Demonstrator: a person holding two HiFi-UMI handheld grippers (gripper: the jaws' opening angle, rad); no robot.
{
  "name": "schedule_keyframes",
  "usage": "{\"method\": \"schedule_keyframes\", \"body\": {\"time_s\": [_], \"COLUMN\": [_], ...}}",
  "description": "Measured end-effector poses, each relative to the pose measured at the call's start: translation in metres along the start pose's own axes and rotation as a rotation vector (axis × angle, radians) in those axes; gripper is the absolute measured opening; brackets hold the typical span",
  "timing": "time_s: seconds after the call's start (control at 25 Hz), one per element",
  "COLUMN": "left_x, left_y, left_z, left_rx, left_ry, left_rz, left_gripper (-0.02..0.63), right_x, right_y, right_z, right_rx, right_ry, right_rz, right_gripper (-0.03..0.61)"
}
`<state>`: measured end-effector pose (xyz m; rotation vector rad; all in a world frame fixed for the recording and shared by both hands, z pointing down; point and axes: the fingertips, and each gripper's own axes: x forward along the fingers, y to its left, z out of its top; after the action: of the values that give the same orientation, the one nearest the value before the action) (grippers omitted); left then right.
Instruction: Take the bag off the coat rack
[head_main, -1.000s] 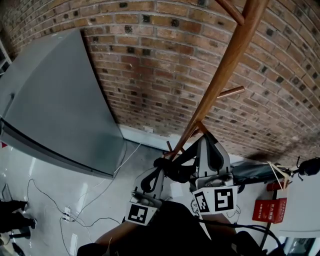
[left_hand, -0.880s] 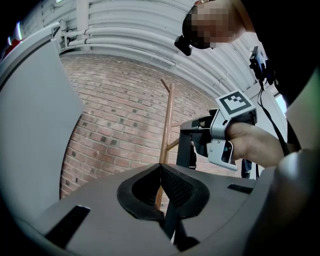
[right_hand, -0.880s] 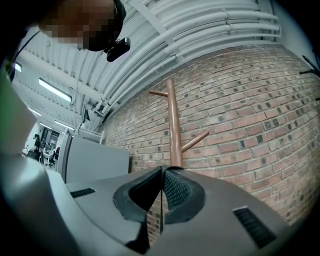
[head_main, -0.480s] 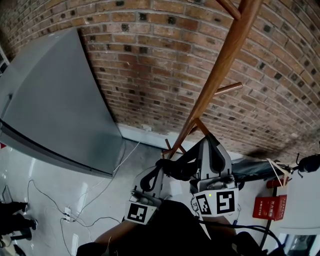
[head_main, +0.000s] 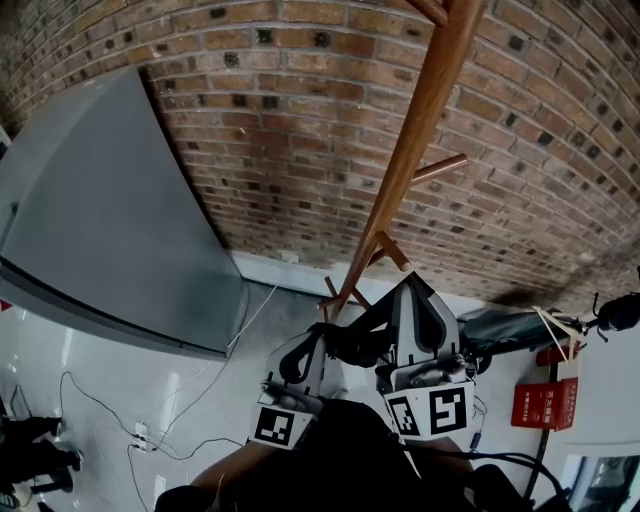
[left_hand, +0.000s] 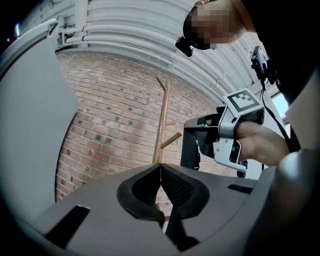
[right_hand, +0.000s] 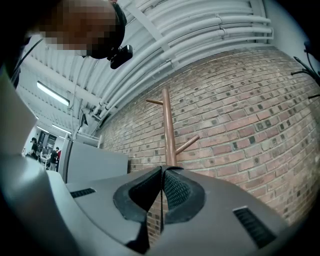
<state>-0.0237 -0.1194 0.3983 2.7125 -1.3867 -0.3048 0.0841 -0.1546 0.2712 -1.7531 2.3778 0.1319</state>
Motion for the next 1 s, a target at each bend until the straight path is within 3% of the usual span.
{"method": "schedule_keyframes", "body": {"time_s": [0.76,1.0], "left_x": [-0.002,0.006], "left_y": [-0.007,-0.017], "left_z": [0.001,0.023], "left_rx": [-0.033,-0.044], "left_ry": [-0.002,-0.090], "left_rz": [-0.007,-0.031], "left_gripper": [0.017,0.018], "right_x": [-0.034,-0.049], "right_y": [0.008,0.011], "right_z": [-0.010,-0.021], "right_rx": [-0.017,0.019], "right_ry": [0.017,0.038], "right_rz": [0.004,-0.006], "right_gripper": [0.019,0.018]}}
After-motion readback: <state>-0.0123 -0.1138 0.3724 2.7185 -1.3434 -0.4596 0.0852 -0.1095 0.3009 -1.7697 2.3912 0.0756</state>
